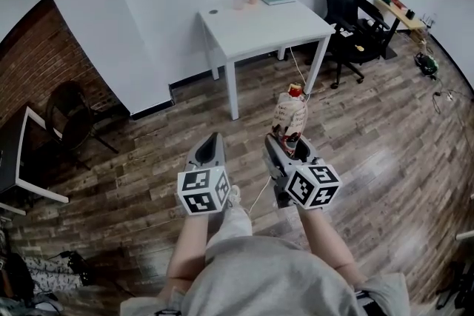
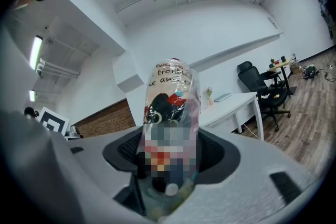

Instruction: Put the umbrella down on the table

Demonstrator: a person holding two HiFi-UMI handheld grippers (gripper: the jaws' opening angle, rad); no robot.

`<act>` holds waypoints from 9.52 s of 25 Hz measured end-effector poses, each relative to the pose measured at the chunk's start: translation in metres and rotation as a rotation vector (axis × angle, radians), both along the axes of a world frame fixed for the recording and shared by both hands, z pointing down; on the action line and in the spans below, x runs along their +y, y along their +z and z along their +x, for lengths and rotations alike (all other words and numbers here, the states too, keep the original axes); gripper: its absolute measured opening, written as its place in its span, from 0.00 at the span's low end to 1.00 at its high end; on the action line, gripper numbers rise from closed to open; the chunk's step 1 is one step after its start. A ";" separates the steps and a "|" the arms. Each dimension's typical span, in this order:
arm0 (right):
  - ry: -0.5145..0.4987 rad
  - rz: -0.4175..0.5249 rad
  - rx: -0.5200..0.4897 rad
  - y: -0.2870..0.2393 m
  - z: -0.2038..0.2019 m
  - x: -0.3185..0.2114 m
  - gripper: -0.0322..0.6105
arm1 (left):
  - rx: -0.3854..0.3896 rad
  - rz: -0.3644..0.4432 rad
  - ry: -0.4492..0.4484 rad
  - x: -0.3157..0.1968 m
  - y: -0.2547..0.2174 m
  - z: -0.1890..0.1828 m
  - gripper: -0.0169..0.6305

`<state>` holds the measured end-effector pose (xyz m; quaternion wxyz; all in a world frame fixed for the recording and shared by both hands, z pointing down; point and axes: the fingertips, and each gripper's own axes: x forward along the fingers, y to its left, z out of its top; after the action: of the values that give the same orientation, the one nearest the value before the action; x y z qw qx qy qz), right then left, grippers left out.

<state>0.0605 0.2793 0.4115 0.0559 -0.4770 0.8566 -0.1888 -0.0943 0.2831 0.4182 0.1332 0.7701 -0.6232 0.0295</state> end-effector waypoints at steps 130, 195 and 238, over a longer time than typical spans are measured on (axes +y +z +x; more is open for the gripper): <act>-0.226 -0.642 0.614 0.293 -0.019 -0.929 0.47 | 0.085 -0.254 -0.149 -0.799 0.121 0.000 0.04; -0.047 -0.248 0.322 0.104 -0.019 -0.584 0.05 | 0.066 -0.149 -0.028 -0.517 0.063 -0.018 0.04; -0.085 -0.046 0.312 0.055 -0.013 -0.398 0.05 | 0.028 -0.076 -0.021 -0.376 0.037 0.006 0.04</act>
<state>0.0477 -0.1188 0.4670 -0.0968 -0.4648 0.8698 -0.1343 -0.0888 -0.0926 0.4547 0.1714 0.7582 -0.6277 0.0407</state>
